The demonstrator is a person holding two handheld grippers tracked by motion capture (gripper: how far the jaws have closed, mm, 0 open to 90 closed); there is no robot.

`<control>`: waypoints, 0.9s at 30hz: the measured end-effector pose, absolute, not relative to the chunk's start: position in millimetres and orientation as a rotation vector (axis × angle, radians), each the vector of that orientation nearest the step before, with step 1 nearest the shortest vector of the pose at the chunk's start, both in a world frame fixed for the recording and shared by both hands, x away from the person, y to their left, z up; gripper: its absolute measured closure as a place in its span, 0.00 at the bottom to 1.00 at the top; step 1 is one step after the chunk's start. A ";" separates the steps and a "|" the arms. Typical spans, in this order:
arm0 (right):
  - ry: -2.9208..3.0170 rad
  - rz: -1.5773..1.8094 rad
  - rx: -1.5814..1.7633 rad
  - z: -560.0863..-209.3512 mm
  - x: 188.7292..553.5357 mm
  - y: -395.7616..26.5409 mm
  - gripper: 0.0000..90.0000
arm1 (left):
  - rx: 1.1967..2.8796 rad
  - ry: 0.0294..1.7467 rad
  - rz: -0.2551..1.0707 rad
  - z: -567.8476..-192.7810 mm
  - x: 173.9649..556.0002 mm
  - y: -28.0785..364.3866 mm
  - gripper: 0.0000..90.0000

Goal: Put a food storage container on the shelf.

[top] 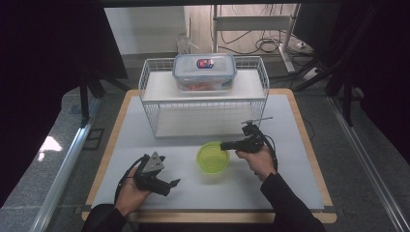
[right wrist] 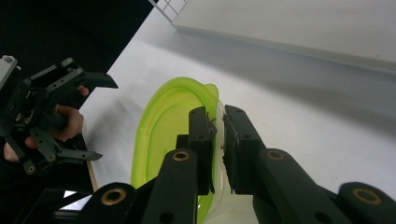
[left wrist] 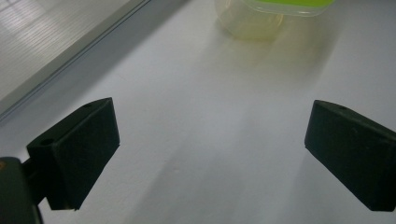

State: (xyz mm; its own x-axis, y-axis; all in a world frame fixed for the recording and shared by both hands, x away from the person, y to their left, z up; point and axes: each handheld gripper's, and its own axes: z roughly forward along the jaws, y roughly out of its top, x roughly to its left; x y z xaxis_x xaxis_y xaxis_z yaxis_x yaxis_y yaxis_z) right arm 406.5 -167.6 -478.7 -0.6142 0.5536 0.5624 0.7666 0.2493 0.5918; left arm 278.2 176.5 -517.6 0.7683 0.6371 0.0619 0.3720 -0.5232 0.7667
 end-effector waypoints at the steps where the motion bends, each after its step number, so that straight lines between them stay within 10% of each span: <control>1: -2.283 -1.298 -1.235 -478.1 406.4 -168.2 0.92 | 2.176 0.750 0.433 -517.7 278.2 176.5 0.03; 27: -2.330 -1.268 -1.379 -488.9 416.3 -176.7 0.74 | 2.182 0.747 0.433 -518.1 278.3 175.9 0.03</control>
State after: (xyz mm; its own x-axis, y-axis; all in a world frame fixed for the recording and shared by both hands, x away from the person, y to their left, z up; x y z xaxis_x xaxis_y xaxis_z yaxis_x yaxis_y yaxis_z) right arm 416.3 -176.7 -488.9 -0.5655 0.6508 0.5066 0.7788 0.2191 0.5878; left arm 278.3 175.9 -518.1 0.7701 0.6347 0.0642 0.3714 -0.5280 0.7637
